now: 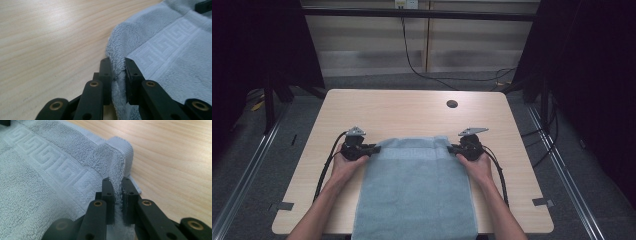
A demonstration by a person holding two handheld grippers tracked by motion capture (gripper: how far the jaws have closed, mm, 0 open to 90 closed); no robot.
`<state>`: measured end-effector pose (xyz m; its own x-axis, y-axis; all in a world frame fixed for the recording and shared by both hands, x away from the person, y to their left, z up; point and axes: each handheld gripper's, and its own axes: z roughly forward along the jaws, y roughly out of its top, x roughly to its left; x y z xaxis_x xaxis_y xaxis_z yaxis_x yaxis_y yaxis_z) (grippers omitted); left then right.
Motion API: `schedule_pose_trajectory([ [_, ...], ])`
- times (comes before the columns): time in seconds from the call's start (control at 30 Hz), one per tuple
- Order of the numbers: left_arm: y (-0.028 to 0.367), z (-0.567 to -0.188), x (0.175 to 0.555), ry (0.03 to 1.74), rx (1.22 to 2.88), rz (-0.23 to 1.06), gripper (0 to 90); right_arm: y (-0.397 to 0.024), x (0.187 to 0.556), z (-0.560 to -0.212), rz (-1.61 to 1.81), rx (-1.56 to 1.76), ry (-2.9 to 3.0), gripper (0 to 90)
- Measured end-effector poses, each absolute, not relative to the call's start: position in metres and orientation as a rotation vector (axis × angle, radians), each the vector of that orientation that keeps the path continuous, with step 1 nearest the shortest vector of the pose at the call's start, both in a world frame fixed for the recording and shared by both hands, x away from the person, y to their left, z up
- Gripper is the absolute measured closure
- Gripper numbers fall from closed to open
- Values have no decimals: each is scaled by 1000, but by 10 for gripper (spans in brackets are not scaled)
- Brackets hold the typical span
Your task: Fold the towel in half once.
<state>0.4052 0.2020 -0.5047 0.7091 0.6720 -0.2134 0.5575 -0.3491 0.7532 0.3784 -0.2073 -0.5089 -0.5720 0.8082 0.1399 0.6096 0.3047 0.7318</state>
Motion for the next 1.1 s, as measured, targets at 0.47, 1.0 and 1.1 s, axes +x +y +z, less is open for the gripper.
schedule_pose_trajectory([
  [0.47, 213, -476, 386, 871, 1937, 131, 783, -212, 374, -476, 1267, 1246, 2269, 829],
  [1.0, 220, -412, 406, 837, 1793, 190, 786, -217, 388, -399, 1365, 1144, 2171, 824],
  [1.1, 222, -399, 413, 837, 1773, 220, 788, -219, 395, -382, 1370, 1125, 2155, 826],
])
